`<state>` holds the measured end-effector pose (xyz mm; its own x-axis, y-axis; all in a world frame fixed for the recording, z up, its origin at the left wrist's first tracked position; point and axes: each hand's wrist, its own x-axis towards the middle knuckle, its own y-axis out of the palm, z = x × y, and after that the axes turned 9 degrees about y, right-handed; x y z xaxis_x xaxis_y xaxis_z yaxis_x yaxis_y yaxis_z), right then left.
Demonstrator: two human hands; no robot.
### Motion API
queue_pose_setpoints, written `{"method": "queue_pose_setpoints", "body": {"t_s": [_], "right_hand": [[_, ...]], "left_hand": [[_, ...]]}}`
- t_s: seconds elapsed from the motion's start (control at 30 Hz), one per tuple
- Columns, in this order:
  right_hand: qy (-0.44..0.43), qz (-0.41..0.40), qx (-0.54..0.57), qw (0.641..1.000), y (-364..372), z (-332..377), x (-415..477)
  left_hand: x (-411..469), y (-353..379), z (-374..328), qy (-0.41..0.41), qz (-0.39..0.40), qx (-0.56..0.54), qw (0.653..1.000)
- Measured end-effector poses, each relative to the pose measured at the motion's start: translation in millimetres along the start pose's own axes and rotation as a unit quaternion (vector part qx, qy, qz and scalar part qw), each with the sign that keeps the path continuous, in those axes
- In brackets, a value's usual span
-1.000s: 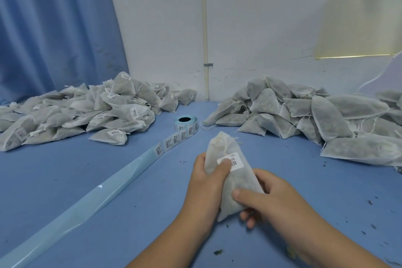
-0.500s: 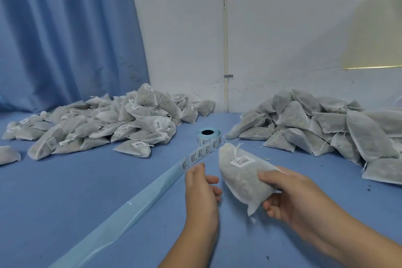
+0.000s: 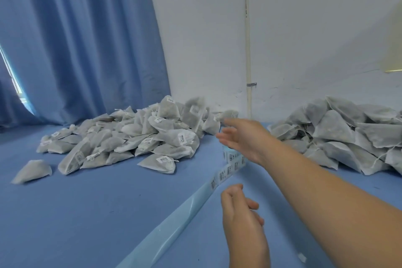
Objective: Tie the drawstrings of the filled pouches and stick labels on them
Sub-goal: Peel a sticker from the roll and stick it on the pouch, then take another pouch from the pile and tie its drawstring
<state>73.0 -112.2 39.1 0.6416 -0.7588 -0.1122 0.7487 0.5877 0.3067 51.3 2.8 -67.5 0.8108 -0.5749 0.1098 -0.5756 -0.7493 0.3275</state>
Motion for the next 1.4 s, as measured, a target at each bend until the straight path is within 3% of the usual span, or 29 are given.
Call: {"method": "queue_pose_setpoints", "body": {"t_s": [0.23, 0.37, 0.5, 0.9, 1.1, 1.4], "right_hand": [[0.018, -0.036, -0.138, 0.990, -60, -42, -33], [-0.006, -0.105, -0.204, 0.973, -114, -50, -52], [-0.014, -0.161, -0.137, 0.977, -156, -59, -57], [-0.020, -0.159, -0.038, 0.986, -169, -65, -51], [-0.011, -0.163, -0.063, 0.985, -172, -67, -51], [0.016, -0.147, -0.135, 0.980, -162, -62, -50]], "left_hand": [[-5, 1, 2, 0.021, 0.039, 0.054, 0.998], [-11, 3, 2, 0.027, 0.057, 0.070, 0.996], [-20, 5, 6, 0.072, 0.110, 0.166, 0.977], [38, 72, 11, 0.143, 0.136, 0.292, 0.936], [61, 92, 38, 0.162, 0.169, 0.357, 0.904], [71, 89, 46, 0.118, 0.185, 0.336, 0.916]]}}
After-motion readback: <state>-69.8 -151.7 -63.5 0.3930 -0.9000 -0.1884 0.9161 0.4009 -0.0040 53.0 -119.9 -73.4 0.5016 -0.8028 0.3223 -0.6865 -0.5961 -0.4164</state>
